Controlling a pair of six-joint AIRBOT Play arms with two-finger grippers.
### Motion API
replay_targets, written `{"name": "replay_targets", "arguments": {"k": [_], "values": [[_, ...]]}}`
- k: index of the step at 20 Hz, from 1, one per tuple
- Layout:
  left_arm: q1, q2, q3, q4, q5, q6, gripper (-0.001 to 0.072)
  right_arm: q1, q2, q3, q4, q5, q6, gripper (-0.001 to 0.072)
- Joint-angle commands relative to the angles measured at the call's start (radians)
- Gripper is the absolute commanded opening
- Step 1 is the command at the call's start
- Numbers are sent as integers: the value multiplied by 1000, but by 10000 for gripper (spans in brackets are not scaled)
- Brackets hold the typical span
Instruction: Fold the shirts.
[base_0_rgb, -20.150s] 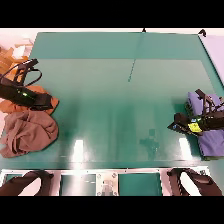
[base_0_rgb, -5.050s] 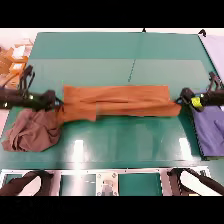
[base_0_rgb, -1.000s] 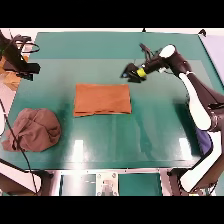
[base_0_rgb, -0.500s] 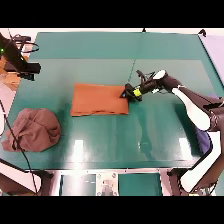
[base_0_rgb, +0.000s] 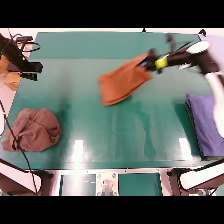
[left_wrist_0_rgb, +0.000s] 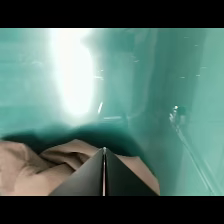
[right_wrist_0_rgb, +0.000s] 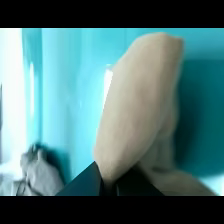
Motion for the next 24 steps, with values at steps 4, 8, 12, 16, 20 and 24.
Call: {"name": "replay_targets", "arguments": {"k": [4, 8, 12, 16, 20, 24], "values": [[1, 1, 0, -50, -1, -20, 21, -495, 192, 129, -86, 208, 109, 14], [1, 1, 0, -82, 0, -27, 21, -785, 219, 129, -166, 350, 140, 14], [1, 1, 0, -101, 0, -29, 21, -940, 257, 125, -512, 535, 172, 14], [-5, 1, 0, -105, 0, -26, 21, -990, 349, -28, -716, 587, 209, 14], [-37, 1, 0, -116, -3, -17, 21, -1004, 449, -365, -900, 588, 239, 15], [-79, 1, 0, -116, 13, -14, 21, -1004, 451, -592, -991, 499, 239, 419]]}}
